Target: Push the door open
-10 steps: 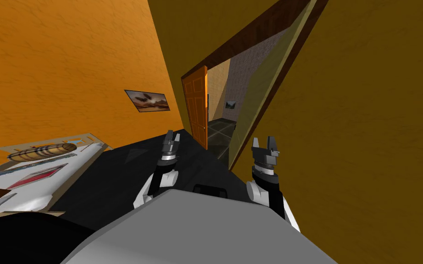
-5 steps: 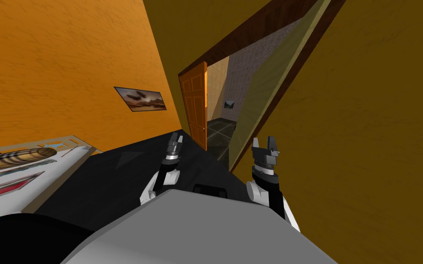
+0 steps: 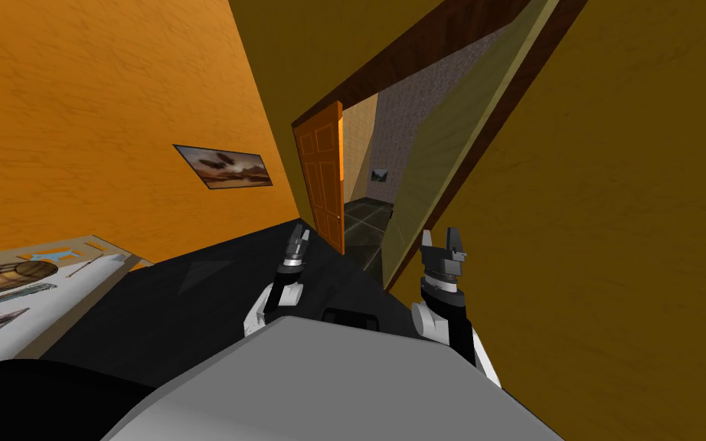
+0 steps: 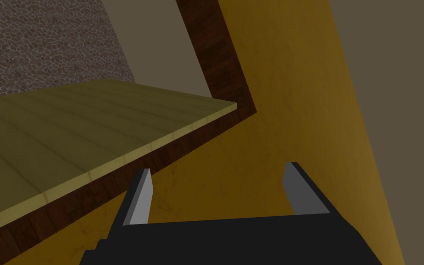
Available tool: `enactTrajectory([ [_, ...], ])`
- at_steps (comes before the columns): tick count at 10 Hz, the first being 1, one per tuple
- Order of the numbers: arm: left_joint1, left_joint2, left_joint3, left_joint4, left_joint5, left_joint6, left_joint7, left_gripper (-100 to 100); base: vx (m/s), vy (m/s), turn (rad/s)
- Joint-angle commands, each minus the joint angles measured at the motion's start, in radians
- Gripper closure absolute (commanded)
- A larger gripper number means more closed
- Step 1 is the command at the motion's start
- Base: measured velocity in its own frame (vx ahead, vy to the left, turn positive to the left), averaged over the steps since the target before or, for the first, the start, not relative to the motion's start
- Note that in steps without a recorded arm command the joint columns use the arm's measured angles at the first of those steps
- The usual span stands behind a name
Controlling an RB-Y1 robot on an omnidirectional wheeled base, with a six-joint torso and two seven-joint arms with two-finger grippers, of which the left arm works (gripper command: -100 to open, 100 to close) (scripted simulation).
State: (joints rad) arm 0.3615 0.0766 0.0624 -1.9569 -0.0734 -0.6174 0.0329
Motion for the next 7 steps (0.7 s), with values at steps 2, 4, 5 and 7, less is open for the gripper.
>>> enactTrajectory([
  [2,-0.016,0.006,-0.001,0.060,-0.012,-0.016,0.017,-100,0.092,0.067,-0.061],
  [4,-0.034,0.011,-0.002,0.108,-0.021,-0.025,0.028,-100,0.080,0.047,-0.063],
  [5,-0.044,0.013,-0.002,0.133,-0.025,-0.030,0.034,-100,0.092,0.071,-0.070],
  [7,-0.063,0.017,-0.002,0.184,-0.035,-0.040,0.046,-100,0.088,0.079,-0.070],
])
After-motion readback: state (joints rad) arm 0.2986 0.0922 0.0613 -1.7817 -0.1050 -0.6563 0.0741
